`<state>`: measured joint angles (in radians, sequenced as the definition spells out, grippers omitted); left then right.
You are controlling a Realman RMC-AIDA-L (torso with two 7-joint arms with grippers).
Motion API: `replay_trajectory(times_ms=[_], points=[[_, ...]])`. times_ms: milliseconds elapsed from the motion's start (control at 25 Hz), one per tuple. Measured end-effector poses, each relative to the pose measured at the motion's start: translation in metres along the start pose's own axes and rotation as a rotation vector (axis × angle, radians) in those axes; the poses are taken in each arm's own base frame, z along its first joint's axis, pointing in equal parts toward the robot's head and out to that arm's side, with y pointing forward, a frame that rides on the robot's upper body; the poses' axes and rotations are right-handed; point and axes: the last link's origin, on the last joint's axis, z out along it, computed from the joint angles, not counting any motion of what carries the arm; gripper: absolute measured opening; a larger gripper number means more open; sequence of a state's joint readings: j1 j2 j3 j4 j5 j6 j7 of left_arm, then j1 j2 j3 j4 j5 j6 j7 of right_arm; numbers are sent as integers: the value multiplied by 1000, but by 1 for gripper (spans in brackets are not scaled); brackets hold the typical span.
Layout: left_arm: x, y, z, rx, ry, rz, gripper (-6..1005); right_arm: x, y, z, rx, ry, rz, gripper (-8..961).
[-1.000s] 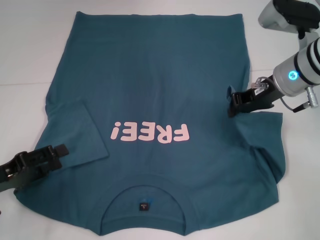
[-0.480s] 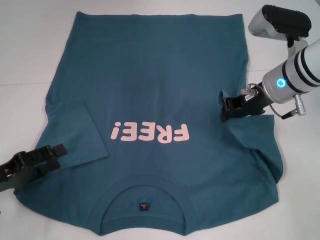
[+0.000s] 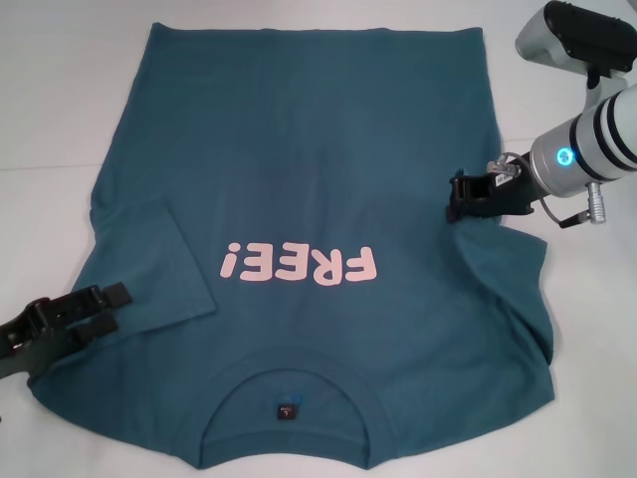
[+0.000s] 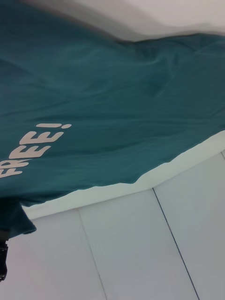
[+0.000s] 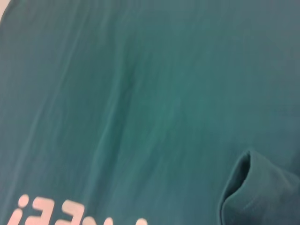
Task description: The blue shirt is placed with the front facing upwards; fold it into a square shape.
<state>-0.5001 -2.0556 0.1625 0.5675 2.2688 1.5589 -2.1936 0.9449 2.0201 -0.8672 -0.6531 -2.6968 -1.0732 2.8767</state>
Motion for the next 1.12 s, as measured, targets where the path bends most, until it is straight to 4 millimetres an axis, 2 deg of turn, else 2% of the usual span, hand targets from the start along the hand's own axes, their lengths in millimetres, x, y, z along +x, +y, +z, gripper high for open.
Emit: replay_trajectory(times_ms=[520, 760, 1120], points=[[-1, -1, 0, 6, 4, -3, 629, -3, 8, 7, -20, -22, 27, 32], [-1, -2, 0, 8, 6, -4, 629, 2, 15, 12, -23, -10, 6, 37], [-2, -4, -2, 13, 8, -10, 629, 5, 14, 14, 60, 15, -42, 45]])
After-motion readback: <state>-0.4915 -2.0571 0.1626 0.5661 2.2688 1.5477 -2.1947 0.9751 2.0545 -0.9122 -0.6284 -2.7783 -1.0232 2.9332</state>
